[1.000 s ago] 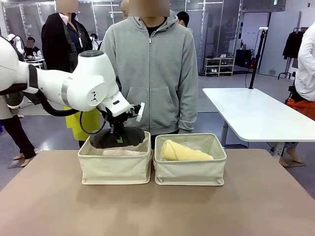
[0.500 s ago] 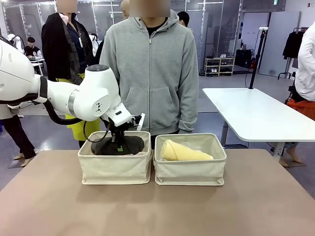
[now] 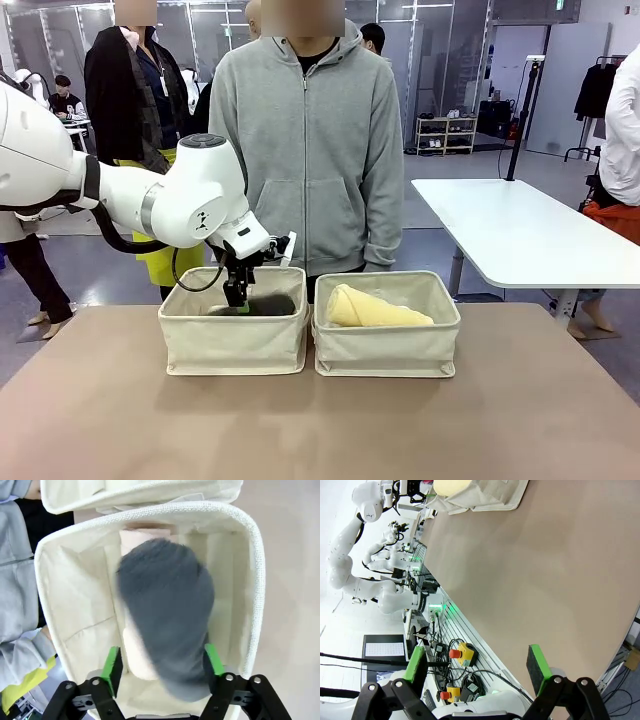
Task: Divide the towels into two baskets.
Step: Pick up one hotel-folded towel from the bottom of the table and place it in the Fabric basket indicated by the person.
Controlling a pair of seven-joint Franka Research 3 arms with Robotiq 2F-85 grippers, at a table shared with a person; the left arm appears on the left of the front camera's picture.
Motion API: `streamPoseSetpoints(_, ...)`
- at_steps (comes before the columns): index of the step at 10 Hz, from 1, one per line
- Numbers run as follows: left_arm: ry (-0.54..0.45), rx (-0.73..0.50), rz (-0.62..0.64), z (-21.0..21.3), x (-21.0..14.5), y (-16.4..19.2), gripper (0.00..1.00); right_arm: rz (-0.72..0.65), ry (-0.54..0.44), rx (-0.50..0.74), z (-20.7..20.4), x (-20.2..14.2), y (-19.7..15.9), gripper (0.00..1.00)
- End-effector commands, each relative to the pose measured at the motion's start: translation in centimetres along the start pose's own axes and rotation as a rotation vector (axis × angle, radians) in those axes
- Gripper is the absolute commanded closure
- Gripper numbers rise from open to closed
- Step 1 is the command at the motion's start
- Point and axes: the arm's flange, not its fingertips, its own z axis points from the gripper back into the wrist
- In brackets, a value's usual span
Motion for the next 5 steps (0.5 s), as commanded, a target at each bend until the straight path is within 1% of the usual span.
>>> streamPoseSetpoints(1, 0.020, 0.043, 0.025, 1.2, -0.3, 0.4, 0.00, 0.002, -0.002, -0.014, -0.1, -0.3, 0.3, 0.00)
streamPoseSetpoints(3, 0.015, 0.067, 0.067, 2.5, -1.2, 0.5, 0.00, 0.002, -0.002, -0.014, -0.1, -0.3, 0.3, 0.00)
streamPoseSetpoints(4, -0.012, 0.069, 0.115, 3.0, -1.6, 0.1, 0.00, 0.002, -0.002, -0.014, -0.1, -0.3, 0.3, 0.00)
streamPoseSetpoints(5, -0.002, 0.033, 0.040, 1.8, -0.5, 0.7, 0.00, 0.002, -0.002, -0.014, -0.1, -0.3, 0.3, 0.00)
